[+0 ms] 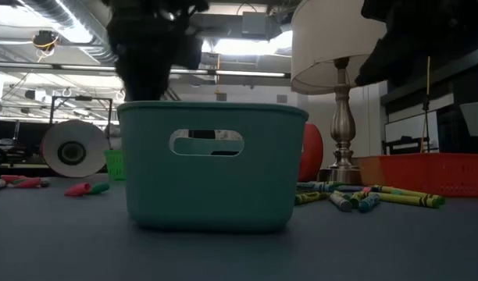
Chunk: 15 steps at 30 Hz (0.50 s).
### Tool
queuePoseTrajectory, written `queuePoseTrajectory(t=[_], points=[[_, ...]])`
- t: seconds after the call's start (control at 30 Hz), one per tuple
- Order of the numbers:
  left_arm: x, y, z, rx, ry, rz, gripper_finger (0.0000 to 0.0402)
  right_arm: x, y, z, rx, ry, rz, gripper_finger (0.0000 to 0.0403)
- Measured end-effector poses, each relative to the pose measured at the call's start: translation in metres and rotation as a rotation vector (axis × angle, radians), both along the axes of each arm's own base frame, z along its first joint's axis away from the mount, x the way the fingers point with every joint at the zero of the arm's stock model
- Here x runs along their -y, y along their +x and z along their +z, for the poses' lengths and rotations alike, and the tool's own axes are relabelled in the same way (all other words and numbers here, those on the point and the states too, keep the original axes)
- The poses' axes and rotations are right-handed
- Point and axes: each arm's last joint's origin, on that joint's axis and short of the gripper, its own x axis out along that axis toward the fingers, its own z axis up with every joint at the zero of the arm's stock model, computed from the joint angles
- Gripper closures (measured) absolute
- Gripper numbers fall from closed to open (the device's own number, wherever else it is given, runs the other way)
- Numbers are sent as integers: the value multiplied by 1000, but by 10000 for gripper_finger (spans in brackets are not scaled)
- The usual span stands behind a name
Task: Sort crayons
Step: Put the gray crayon into the green bin
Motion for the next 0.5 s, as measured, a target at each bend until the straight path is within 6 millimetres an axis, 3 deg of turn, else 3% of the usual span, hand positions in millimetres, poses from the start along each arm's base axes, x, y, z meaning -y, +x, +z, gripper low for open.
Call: queuePoseTrajectory(t=[0.27, 0.5], points=[[-32, 5, 34, -20, 136, -6, 385, -3, 8, -16, -71, -34, 4, 295], [-84, -1, 38, -48, 222, 92, 385, -5, 12, -25, -106, -79, 33, 295]])
